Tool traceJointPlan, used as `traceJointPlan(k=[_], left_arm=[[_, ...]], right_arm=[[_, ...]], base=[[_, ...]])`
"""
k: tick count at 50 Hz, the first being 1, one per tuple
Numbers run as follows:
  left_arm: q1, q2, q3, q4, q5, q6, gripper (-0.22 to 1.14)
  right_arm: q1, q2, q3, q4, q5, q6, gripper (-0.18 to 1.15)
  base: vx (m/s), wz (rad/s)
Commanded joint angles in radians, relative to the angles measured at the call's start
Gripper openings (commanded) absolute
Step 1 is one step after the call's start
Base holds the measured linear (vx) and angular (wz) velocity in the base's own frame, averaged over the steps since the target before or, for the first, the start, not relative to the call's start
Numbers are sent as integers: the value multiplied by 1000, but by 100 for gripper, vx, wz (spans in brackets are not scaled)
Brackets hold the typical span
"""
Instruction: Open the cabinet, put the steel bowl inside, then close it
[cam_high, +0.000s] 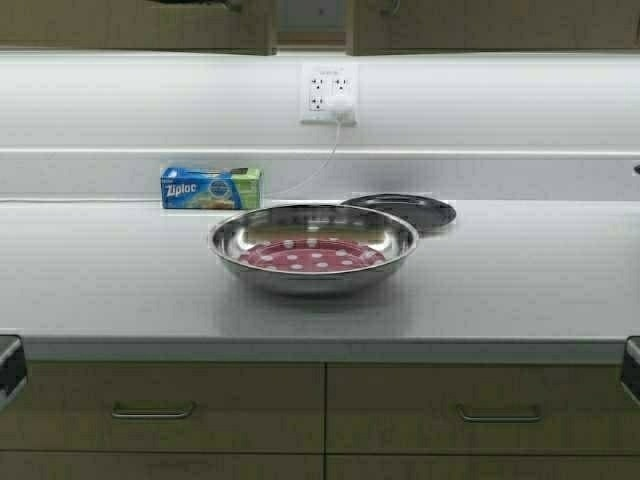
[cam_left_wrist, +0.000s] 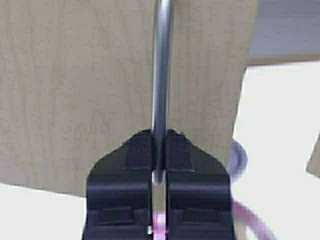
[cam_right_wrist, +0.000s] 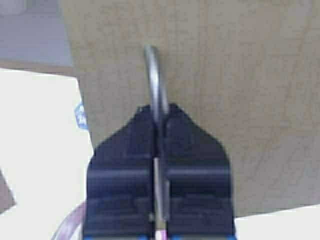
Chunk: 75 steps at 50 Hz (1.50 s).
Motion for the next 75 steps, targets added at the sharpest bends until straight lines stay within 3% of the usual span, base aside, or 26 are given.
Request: traceJointPlan(k=[1, 26, 31, 35, 41, 43, 47, 54, 57, 60, 64, 67, 75], left_arm=[[78, -137, 46, 51, 98, -6, 3], [307, -446, 167, 118, 403, -9, 3], [325, -459, 184, 123, 407, 0, 7], [327, -465, 193, 150, 439, 11, 25], [327, -482, 195, 164, 520, 5, 71], [327, -499, 196, 164, 551, -2, 84], [325, -549, 210, 164, 627, -5, 99], [311, -687, 235, 164, 753, -2, 91], [302, -746, 244, 163, 770, -3, 78], [279, -796, 253, 153, 778, -6, 54], [225, -821, 261, 141, 765, -6, 7], [172, -793, 262, 137, 693, -14, -16], [51, -638, 230, 121, 529, -52, 10]], right_arm=[[-40, -77, 64, 2, 48, -2, 7], [-158, -288, 175, -75, 261, -3, 7], [-173, -293, 170, -107, 279, 5, 15], [-176, -316, 170, -123, 341, 8, 39], [-179, -357, 167, -127, 460, 8, 84], [-181, -377, 167, -129, 503, 6, 92], [-179, -434, 173, -130, 592, 8, 92], [-179, -540, 192, -129, 718, 17, 82], [-172, -577, 209, -127, 742, 48, 67], [-146, -583, 210, -130, 735, 69, 46], [-71, -541, 198, -132, 669, 69, 10], [-18, -488, 179, -144, 577, 67, -7], [91, -295, 57, -152, 466, 69, 10]], base=[[-5, 0], [-7, -2], [-10, -3], [-10, -1], [-8, 0], [-7, -3], [-5, -3], [-2, -5], [0, -1], [-1, -3], [-2, -8], [-2, -6], [-2, 2]])
